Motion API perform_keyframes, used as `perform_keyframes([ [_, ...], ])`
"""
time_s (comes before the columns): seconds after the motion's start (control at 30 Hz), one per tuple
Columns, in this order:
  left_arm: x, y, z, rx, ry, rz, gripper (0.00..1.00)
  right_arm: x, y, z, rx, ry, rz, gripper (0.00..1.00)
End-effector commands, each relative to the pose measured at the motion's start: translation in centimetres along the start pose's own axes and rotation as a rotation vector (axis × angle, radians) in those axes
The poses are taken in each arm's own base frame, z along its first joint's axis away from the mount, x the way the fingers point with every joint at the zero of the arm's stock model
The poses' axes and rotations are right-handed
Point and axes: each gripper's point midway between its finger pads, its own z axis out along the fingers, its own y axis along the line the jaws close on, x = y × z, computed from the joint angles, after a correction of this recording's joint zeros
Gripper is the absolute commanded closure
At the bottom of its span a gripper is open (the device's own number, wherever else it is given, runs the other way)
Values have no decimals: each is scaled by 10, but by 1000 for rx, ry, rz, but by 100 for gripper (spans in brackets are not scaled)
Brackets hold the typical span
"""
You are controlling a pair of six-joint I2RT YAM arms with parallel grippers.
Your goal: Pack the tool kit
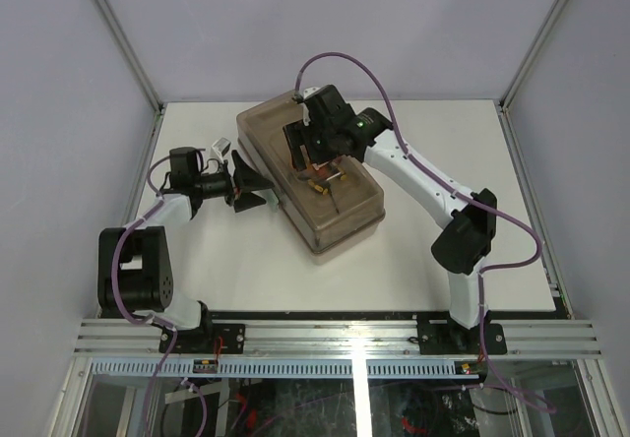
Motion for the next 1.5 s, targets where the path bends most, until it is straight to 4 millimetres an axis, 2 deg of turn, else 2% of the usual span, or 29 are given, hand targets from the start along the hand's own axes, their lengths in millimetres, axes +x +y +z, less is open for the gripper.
perform_keyframes([
  [0.0, -4, -2, 0, -16, -8, 40, 0, -9, 6, -26, -19, -52, 12, 18],
  [0.17, -3, 17, 4, -64, -22, 15, 5, -5, 5, -28, -16, -51, 20, 18],
  [0.43, -15, 22, 9, -67, -48, 15, 11, -3, 5, -28, -18, -45, 24, 22],
  [0.6, -17, 16, 13, -55, -44, 29, 12, 4, 7, -19, -25, -10, 25, 34],
  [0.77, -15, 15, 15, -51, -34, 33, 12, 16, 6, -6, -15, 50, 23, 55],
  [0.87, -13, 15, 15, -51, -30, 33, 12, 25, 4, 2, -8, 89, 23, 59],
  [1.07, -9, 16, 17, -51, -22, 32, 12, 41, -4, 14, 25, 133, 11, 60],
  [1.23, -7, 16, 17, -49, -17, 31, 12, 45, -16, 25, 83, 158, -32, 57],
  [1.47, -3, 17, 16, -46, -9, 28, 12, 74, -26, 45, 128, 251, -58, 54],
])
